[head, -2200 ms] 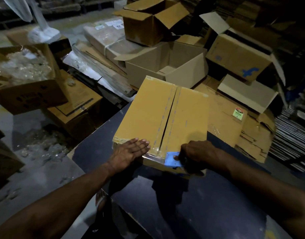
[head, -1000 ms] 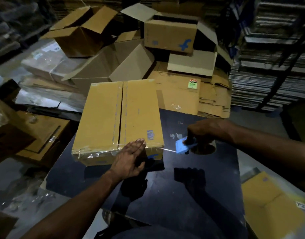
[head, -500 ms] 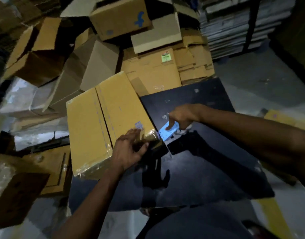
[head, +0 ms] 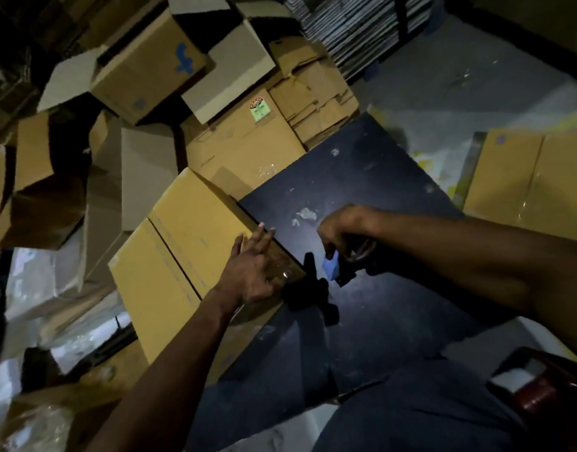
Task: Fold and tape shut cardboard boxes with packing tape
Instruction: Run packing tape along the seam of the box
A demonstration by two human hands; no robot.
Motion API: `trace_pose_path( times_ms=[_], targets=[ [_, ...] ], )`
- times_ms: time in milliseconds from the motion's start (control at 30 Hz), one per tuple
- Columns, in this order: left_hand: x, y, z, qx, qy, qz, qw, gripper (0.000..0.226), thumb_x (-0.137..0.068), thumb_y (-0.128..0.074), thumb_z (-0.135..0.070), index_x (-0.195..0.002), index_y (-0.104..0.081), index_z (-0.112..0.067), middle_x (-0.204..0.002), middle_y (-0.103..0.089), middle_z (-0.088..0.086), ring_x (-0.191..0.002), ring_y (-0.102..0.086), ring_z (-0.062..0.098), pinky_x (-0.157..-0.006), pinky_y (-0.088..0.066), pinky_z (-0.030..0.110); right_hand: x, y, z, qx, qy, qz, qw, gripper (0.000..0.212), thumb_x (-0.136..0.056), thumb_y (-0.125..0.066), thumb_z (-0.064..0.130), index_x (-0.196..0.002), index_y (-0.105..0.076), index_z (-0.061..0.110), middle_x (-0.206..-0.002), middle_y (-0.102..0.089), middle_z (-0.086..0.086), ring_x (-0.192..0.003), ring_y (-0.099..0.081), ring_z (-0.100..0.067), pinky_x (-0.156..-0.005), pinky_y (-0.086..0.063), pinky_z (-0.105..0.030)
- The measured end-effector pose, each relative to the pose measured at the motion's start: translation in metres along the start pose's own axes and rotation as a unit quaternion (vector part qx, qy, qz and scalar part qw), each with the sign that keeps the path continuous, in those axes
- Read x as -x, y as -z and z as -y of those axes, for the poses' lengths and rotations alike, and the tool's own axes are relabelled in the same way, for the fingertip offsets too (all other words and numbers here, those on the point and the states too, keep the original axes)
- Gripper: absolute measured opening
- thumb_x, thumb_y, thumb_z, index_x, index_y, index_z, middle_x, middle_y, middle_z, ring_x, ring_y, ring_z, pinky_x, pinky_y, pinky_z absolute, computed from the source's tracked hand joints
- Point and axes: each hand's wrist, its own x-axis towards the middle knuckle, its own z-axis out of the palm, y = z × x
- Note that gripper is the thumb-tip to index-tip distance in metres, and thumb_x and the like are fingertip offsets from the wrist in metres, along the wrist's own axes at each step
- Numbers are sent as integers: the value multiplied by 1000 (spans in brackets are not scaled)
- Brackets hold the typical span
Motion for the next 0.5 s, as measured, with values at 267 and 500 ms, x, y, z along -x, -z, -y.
trace_pose_path(
  times_ms=[267, 500],
  targets=[
    [-11, -4, 21, 216, 13, -59, 974, 48, -115, -38, -56, -152, -63, -37, -182, -18, -5, -170, -1, 18, -135, -5, 63, -22, -21, -34, -71, 49, -106, 991, 50, -86, -73, 13, -133, -75, 29, -121, -75, 4, -102, -71, -22, -82, -55, -34],
    [-27, -25, 29, 148, 29, -112, 982, 49, -120, -32, -50, -164, -47, -35, -184, -5, -3, -170, 6, 19, -136, -6, 58, -25, -38, -37, -76, -59, -255, 962, 58, -82, -69, 22, -134, -67, 47, -137, -64, 1, -123, -58, -32, -98, -50, -53]
  ],
)
